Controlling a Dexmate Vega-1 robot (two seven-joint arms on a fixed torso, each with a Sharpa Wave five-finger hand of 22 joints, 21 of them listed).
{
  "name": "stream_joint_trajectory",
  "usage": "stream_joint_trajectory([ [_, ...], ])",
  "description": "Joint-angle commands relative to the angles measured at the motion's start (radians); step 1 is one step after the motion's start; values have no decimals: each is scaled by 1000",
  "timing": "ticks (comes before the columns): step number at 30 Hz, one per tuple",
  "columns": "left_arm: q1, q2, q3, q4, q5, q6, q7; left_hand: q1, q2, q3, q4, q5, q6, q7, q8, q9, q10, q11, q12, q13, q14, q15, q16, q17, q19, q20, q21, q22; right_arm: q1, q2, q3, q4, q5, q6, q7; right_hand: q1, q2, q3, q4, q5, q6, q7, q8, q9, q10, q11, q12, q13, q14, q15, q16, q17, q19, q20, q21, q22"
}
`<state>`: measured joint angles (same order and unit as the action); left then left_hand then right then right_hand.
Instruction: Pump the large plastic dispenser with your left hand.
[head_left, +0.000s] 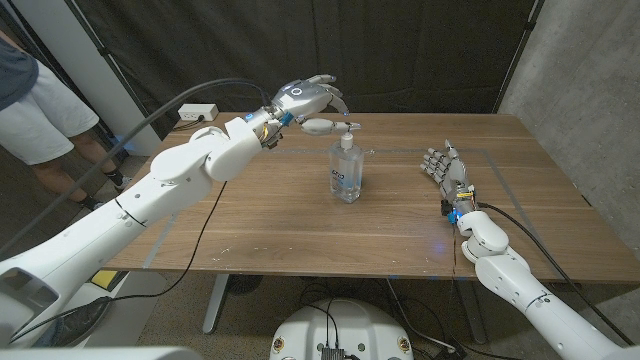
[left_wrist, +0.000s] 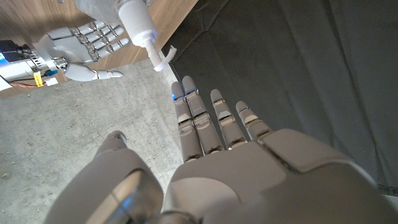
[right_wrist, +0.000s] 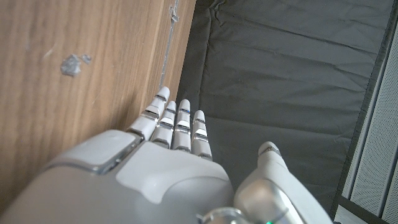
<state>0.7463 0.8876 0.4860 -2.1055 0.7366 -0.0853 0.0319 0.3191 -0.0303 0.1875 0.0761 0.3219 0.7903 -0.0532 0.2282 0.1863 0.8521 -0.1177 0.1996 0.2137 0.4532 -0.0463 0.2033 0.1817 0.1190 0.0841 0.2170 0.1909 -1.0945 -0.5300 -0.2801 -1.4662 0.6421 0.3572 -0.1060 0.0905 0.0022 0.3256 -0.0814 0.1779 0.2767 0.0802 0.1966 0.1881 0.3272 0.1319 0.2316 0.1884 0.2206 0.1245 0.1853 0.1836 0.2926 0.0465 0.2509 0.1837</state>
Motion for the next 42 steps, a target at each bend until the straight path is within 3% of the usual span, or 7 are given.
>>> stream_joint_trajectory([
  [1, 70, 3, -84, -1, -142, 28, 51, 22, 4, -2, -2, 5, -56, -4, -26, 2, -96, 9, -22, 4, -24, 1, -12, 3, 2, 9, 0, 2, 8, -1, -3, 12, 5, -3, 13, 1, 12, 1, -4, 4, -2, -6, 2, 5, 11, -2, -3, 3, 8, -2, 3, 2, 11, -3, -2, 2],
  [12, 177, -20, -208, 84, -523, -48, 104, 42, 15, -16, 0, -5, -330, -3, -52, 7, -406, 61, -24, -1, -175, 43, -29, 7, -46, 47, -10, 3, 38, 15, -14, 44, -3, 13, 28, 2, 13, 1, -6, 4, -2, -6, 2, 5, 11, -3, -4, 3, 9, -4, 3, 2, 18, -5, -1, 2],
  [18, 226, -105, -231, 217, -795, -147, 101, 41, 22, -26, 6, -16, -467, 11, -56, 7, -531, 84, -21, -2, -263, 64, -26, 7, -100, 70, -18, 4, 57, 23, -21, 55, -10, 14, 29, 3, 13, 1, -6, 4, -1, -9, 2, 5, 11, -4, -4, 3, 9, -5, 2, 2, 22, -7, -1, 2],
  [22, 247, -156, -237, 285, -920, -206, 95, 42, 23, -29, 7, -21, -528, 36, -60, 6, -558, 89, -17, -4, -278, 67, -23, 7, -102, 72, -15, 3, 67, 25, -26, 60, -14, 14, 33, 4, 13, 1, -7, 3, -2, -11, 2, 5, 10, -4, -4, 3, 10, -7, 2, 1, 25, -8, 0, 2],
  [34, 286, -228, -278, 424, -1200, -265, 17, 17, 8, -54, 20, -30, -620, 39, -59, 5, -605, 106, -16, -8, -305, 66, -21, 6, -89, 59, -5, 3, 85, 48, -35, 99, -28, 50, 38, 7, 12, 1, -10, 3, -4, -13, 1, 5, 10, -6, -5, 3, 12, -11, 2, 1, 36, -11, 2, 2],
  [38, 285, -247, -280, 471, -1241, -270, -3, 6, 4, -68, 26, -35, -637, 40, -45, 4, -612, 116, -6, -11, -278, 67, -8, 5, 3, 14, 29, 3, 91, 57, -38, 112, -40, 70, 34, 8, 10, 0, -13, 3, -1, -17, 2, 5, 18, -24, -2, 3, 27, -29, 6, 1, 50, -21, 5, 2],
  [42, 289, -263, -279, 501, -1251, -266, 7, 6, 4, -72, 26, -36, -647, 55, -45, 4, -617, 129, -5, -12, -282, 68, -11, 4, 8, -11, 29, 2, 100, 62, -40, 125, -43, 83, 41, 10, 8, -2, -16, 2, 14, -36, 8, 5, 36, -50, 3, 2, 40, -41, 7, 0, 62, -24, 6, 2],
])
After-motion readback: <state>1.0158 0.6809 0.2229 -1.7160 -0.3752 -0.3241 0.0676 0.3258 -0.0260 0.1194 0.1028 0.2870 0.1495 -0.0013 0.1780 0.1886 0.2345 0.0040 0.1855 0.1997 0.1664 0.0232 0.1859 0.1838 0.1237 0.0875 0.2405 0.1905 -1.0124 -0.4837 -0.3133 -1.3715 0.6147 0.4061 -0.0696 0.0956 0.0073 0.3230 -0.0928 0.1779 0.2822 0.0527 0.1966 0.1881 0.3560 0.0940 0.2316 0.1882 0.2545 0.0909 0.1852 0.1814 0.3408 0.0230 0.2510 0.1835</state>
